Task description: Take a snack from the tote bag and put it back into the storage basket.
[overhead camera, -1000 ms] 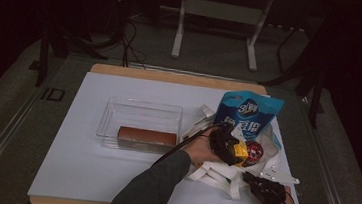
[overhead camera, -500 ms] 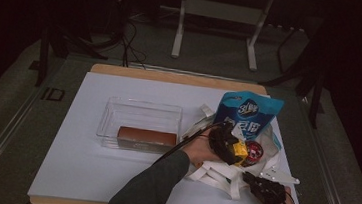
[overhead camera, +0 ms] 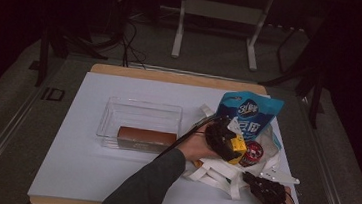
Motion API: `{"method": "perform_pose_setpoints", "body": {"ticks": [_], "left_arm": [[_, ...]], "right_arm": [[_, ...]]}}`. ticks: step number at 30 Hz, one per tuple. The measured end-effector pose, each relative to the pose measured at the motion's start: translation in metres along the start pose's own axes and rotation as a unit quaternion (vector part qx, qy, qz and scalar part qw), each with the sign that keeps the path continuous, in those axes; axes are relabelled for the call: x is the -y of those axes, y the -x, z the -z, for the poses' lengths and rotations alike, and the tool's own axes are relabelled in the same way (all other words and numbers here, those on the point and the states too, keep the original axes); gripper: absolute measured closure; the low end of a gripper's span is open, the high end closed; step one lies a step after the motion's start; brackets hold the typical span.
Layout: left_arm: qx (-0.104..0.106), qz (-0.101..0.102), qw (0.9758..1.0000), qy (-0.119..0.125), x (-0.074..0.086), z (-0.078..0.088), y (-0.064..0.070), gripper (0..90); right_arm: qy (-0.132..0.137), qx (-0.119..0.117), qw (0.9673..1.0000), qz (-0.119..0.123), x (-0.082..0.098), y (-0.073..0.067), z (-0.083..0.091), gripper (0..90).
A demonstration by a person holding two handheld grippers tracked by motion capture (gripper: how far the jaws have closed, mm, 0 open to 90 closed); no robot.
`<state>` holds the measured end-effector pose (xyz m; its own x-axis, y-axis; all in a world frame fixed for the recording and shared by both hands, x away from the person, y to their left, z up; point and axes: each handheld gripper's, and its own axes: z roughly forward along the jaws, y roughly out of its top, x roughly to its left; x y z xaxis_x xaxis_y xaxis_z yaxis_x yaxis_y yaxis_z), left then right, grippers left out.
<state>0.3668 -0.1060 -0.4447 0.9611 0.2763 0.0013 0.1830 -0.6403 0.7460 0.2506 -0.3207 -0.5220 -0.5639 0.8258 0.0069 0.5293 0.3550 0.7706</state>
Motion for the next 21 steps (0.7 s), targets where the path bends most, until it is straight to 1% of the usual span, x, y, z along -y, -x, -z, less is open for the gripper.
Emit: {"method": "perform_pose_setpoints", "body": {"ticks": [5, 14, 21], "left_arm": [[-0.004, 0.005, 1.0, 0.004, -0.002, 0.01, 0.0, 28.9], [-0.019, -0.002, 0.9998, 0.003, -0.004, 0.029, 0.002, 28.9], [-0.02, 0.003, 0.9997, 0.011, -0.003, 0.044, 0.001, 29.0]], "right_arm": [[-0.001, 0.0, 1.0, 0.0, 0.0, 0.0, 0.0, 85.2], [0.0, 0.0, 1.0, 0.0, 0.0, 0.0, 0.0, 85.2], [0.001, 0.001, 1.0, 0.001, 0.0, 0.0, 0.0, 85.2]]}}
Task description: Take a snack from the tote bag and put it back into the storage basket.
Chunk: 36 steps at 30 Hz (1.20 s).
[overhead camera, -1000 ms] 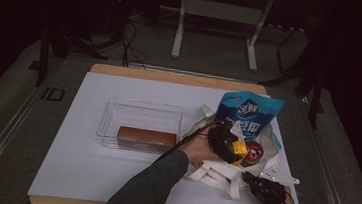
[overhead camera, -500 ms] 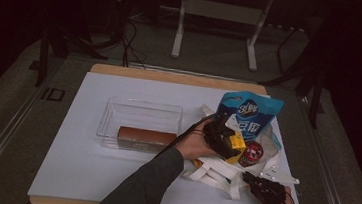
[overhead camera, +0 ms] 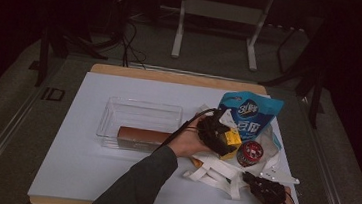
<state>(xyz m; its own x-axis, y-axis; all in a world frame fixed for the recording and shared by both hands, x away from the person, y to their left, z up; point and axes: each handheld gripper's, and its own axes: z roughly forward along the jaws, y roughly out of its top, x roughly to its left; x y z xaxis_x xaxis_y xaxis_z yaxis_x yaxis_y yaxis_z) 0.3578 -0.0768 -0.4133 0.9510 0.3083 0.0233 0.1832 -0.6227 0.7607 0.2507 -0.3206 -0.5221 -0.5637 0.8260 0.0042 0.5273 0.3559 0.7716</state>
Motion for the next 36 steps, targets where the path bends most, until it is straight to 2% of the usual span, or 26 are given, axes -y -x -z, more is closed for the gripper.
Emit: {"method": "perform_pose_setpoints", "body": {"ticks": [9, 20, 27, 36], "left_arm": [[-0.009, 0.002, 0.9999, 0.008, 0.0, 0.017, 0.0, 29.0], [-0.023, 0.017, 0.9996, 0.007, 0.006, 0.035, -0.003, 29.0], [-0.031, 0.024, 0.9992, 0.009, 0.013, 0.05, -0.008, 28.9], [-0.043, 0.043, 0.9981, 0.014, 0.026, 0.066, -0.018, 28.9]], "right_arm": [[-0.001, 0.0, 1.0, 0.001, 0.0, 0.0, 0.0, 85.2], [-0.001, 0.001, 1.0, 0.001, 0.0, 0.0, 0.0, 85.2], [-0.001, 0.0, 1.0, 0.0, 0.0, 0.0, 0.0, 85.2], [-0.001, 0.0, 1.0, -0.001, 0.0, 0.0, 0.0, 85.2]]}}
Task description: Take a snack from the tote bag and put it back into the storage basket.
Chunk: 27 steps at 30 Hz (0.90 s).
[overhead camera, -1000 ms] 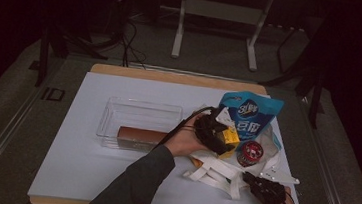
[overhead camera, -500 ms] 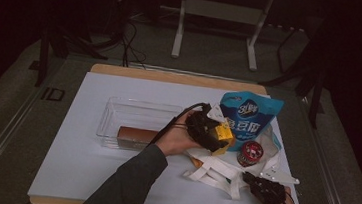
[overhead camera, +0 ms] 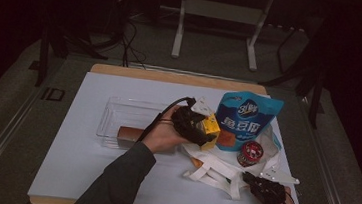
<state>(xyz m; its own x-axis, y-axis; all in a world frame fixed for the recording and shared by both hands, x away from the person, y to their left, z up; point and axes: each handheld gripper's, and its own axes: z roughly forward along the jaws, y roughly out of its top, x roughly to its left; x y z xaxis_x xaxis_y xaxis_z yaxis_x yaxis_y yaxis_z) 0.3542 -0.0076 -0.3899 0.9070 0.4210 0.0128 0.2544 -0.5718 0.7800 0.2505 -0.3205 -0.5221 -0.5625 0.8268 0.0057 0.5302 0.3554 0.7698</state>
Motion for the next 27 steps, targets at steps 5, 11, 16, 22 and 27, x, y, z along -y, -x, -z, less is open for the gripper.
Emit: {"method": "perform_pose_setpoints", "body": {"ticks": [5, 11, 16, 22, 27], "left_arm": [[0.001, 0.008, 0.9999, 0.007, 0.006, 0.01, -0.006, 28.9], [-0.006, 0.02, 0.9997, 0.013, 0.013, 0.02, -0.011, 28.9], [-0.013, 0.031, 0.9993, 0.019, 0.019, 0.027, -0.017, 28.9], [-0.024, 0.041, 0.9986, 0.023, 0.025, 0.037, -0.023, 28.9], [-0.033, 0.053, 0.9977, 0.027, 0.032, 0.047, -0.03, 28.9]], "right_arm": [[0.0, 0.0, 1.0, 0.0, 0.0, 0.0, 0.0, 85.3], [0.0, 0.0, 1.0, -0.001, 0.0, 0.0, 0.0, 85.3], [0.001, 0.0, 1.0, -0.001, 0.0, 0.0, 0.0, 85.2], [0.001, 0.0, 1.0, -0.002, 0.0, 0.0, 0.0, 85.3], [0.001, -0.001, 1.0, -0.002, 0.0, 0.0, 0.0, 85.2]]}}
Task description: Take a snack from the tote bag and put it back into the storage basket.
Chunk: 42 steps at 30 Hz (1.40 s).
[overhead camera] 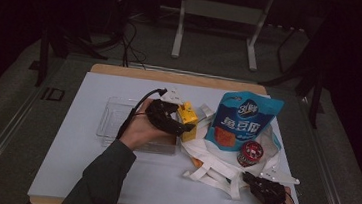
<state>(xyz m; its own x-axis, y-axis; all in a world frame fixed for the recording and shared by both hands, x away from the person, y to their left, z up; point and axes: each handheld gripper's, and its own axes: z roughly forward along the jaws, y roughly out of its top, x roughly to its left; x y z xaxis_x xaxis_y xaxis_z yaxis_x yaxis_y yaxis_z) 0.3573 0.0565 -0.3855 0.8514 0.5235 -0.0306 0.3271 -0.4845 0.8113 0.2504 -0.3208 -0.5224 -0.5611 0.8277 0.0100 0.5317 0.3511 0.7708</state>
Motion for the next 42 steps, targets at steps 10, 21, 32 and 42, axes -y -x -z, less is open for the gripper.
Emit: {"method": "perform_pose_setpoints", "body": {"ticks": [10, 21, 32, 42], "left_arm": [[-0.03, 0.021, 0.9993, -0.001, 0.011, 0.015, -0.015, 28.9], [-0.065, 0.046, 0.9968, -0.005, 0.029, 0.033, -0.033, 28.9], [-0.098, 0.061, 0.9932, -0.015, 0.041, 0.045, -0.044, 28.9], [-0.12, 0.072, 0.9897, -0.03, 0.054, 0.047, -0.052, 28.9]], "right_arm": [[0.0, 0.0, 1.0, -0.001, 0.0, 0.0, 0.0, 85.2], [0.0, 0.0, 1.0, -0.002, 0.0, 0.0, 0.0, 85.2], [0.0, 0.001, 1.0, -0.001, 0.0, 0.0, 0.0, 85.3], [0.001, 0.0, 1.0, -0.001, 0.0, 0.0, 0.0, 85.2]]}}
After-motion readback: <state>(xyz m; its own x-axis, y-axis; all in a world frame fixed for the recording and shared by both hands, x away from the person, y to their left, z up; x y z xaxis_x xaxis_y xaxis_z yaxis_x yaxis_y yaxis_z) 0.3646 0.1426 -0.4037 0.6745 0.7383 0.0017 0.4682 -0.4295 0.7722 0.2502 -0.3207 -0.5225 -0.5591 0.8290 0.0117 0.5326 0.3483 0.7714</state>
